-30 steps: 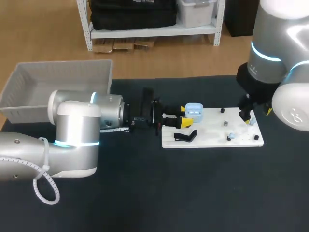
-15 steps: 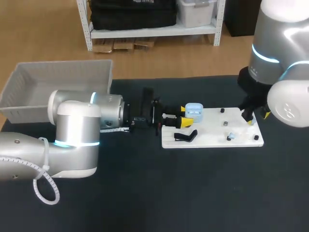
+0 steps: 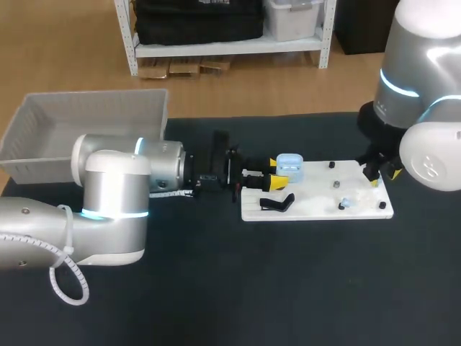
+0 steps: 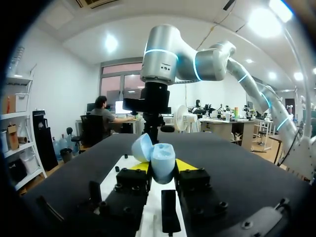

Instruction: Pick up each earbud case from the left stands, insert the matching earbuds, close the lid, and place the case in the box.

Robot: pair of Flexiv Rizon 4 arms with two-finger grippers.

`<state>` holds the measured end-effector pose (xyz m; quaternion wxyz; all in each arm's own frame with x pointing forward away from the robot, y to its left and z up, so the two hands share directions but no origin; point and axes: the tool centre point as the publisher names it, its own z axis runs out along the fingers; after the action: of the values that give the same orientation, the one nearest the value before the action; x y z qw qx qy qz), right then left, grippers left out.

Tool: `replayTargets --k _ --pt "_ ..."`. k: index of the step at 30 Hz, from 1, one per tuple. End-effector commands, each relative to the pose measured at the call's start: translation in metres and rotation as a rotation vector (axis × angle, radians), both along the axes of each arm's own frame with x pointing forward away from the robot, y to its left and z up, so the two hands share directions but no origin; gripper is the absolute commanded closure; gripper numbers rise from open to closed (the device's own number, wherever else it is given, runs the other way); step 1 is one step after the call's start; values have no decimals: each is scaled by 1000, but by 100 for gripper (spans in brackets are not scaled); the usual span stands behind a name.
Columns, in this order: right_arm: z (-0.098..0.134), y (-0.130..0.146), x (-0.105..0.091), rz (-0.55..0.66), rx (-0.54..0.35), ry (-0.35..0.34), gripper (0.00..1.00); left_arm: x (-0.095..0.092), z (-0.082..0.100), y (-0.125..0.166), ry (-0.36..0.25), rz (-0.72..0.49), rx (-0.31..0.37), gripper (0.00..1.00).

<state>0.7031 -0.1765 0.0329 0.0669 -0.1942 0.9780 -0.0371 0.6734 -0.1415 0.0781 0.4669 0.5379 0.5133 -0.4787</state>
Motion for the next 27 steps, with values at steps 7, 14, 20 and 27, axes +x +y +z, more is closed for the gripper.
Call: replayTargets --k 7,14,20,27 --pt "-5 0 1 -4 -6 -16 65 1 -1 0 0 -2 0 100" --pt "-9 0 -2 -6 -12 -10 67 1 -1 0 0 -2 0 100" --pt "-9 0 -2 -8 -15 -17 72 1 -1 0 0 -2 0 100" --pt "-10 1 -2 -10 -19 -18 86 1 -1 0 0 -2 0 100"
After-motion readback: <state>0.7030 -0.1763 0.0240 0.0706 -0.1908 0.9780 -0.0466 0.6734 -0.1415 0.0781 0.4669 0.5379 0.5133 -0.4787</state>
